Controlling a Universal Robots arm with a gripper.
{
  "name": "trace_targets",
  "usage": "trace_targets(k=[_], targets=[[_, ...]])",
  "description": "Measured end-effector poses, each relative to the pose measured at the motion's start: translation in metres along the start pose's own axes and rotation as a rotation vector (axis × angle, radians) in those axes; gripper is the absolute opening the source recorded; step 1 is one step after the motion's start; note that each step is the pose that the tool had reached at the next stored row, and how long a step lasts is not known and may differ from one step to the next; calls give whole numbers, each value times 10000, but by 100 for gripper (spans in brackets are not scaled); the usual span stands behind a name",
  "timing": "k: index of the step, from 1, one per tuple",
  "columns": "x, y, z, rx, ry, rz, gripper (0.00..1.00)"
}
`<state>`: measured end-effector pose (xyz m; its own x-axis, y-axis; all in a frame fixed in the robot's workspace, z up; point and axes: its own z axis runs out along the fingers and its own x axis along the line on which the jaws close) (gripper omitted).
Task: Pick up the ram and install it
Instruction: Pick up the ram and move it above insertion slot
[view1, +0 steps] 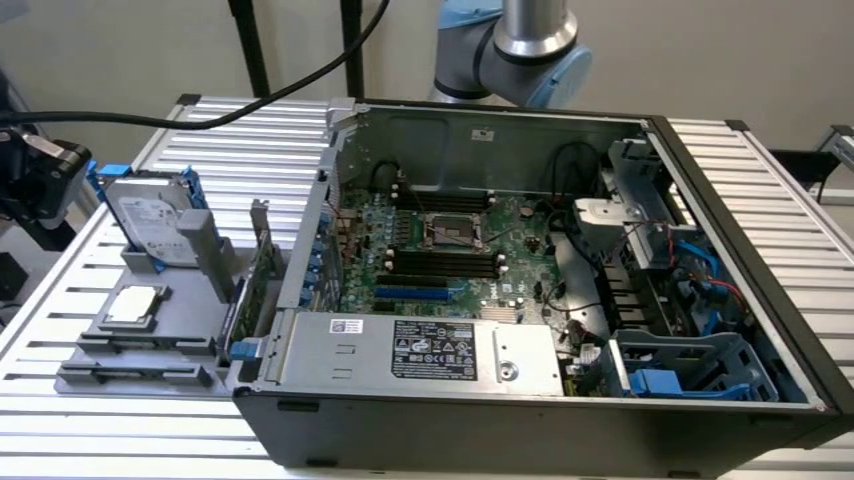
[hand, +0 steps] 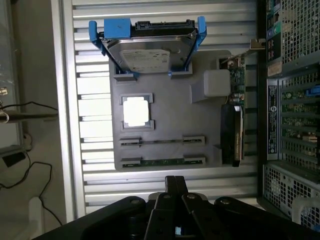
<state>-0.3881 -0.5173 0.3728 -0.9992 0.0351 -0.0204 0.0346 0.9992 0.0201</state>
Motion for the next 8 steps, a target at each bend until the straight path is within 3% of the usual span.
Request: trace_targets(k=[8], targets=[[1,0,25,-28,31,-1459,11]])
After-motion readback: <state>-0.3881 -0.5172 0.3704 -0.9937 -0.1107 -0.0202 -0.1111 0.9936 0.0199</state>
